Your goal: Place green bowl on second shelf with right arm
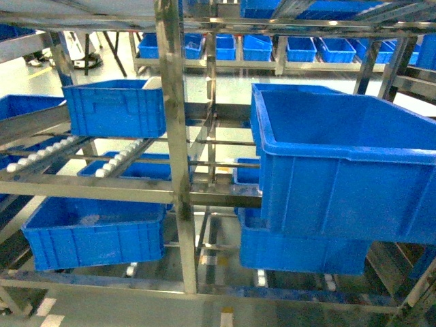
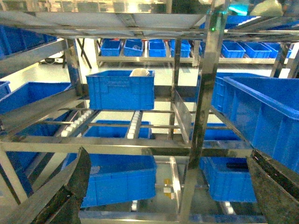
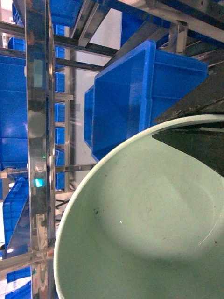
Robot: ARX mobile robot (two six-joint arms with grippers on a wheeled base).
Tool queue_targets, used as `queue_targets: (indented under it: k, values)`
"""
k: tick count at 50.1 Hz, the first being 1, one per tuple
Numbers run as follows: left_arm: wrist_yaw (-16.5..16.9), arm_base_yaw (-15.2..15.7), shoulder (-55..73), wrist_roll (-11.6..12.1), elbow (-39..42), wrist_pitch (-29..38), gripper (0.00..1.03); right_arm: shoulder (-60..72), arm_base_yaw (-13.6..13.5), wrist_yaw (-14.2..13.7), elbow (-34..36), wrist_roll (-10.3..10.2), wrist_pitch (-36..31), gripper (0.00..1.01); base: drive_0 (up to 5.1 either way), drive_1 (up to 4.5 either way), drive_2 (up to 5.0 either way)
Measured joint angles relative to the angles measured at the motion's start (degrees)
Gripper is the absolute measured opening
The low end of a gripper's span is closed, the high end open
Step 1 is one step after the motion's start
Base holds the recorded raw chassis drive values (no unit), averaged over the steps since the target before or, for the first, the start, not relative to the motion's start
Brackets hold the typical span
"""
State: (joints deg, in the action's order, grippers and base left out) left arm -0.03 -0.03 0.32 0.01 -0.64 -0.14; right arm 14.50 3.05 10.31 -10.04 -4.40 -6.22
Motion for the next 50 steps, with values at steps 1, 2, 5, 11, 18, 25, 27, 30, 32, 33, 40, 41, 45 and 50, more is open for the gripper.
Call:
queue_targets:
  k: [1,2,5,11,18,25,27,30,32,33,40,41,45,50]
  values:
    - [0.0,0.0,0.0,0.0,0.0,0.0,0.98,0.0,0.0,0.0,0.0,0.0,0.0,0.02,0.0,4.03,-4.1]
    - [0.0,0.0,0.0,0.0,0.0,0.0,0.98,0.0,0.0,0.0,0.0,0.0,0.0,0.02,-0.1,4.00,-4.2]
    - [0.0,0.0,0.0,0.0,0.0,-0.1,0.98,0.0,0.0,0.0,0.0,0.0,0.1,0.02,-0.1,4.00,-4.1]
    - [0.0,0.0,0.0,0.0,0.0,-0.1,0.98,0.0,0.0,0.0,0.0,0.0,0.1,0.02,0.0,4.05,-4.1]
    - [0.0,0.0,0.0,0.0,0.0,-0.1,0.98,0.0,0.0,0.0,0.0,0.0,0.0,0.02,0.0,4.08,-4.1]
    - [0.0,0.0,0.0,0.0,0.0,-0.1,0.98,0.0,0.0,0.0,0.0,0.0,-0.2,0.02,0.1,4.17,-4.0]
    - [0.0,0.0,0.0,0.0,0.0,-0.2,0.98,0.0,0.0,0.0,0.0,0.0,0.2,0.02,0.1,4.13,-4.0]
    - [0.0,0.0,0.0,0.0,0.0,-0.1,0.98,0.0,0.0,0.0,0.0,0.0,-0.3,0.02,0.0,4.12,-4.0]
    - [0.0,0.0,0.0,0.0,0.0,-0.2,0.98,0.0,0.0,0.0,0.0,0.0,-0.2,0.02,0.0,4.11,-4.0]
    - [0.0,0.0,0.0,0.0,0.0,-0.1,0.98,0.0,0.0,0.0,0.0,0.0,0.0,0.02,0.0,4.12,-4.0]
    - [0.0,0.0,0.0,0.0,0.0,-0.2,0.98,0.0,0.0,0.0,0.0,0.0,0.0,0.02,0.1,3.61,-3.4]
    - [0.0,0.0,0.0,0.0,0.0,0.1,0.98,0.0,0.0,0.0,0.0,0.0,0.1,0.02,0.1,1.58,-1.3]
    - [0.0,0.0,0.0,0.0,0.0,-0.1,0.98,0.0,0.0,0.0,0.0,0.0,0.0,0.02,0.0,0.00,0.0]
    - [0.0,0.0,0.0,0.0,0.0,-0.1,0.98,0.1,0.0,0.0,0.0,0.0,0.1,0.02,0.0,0.00,0.0]
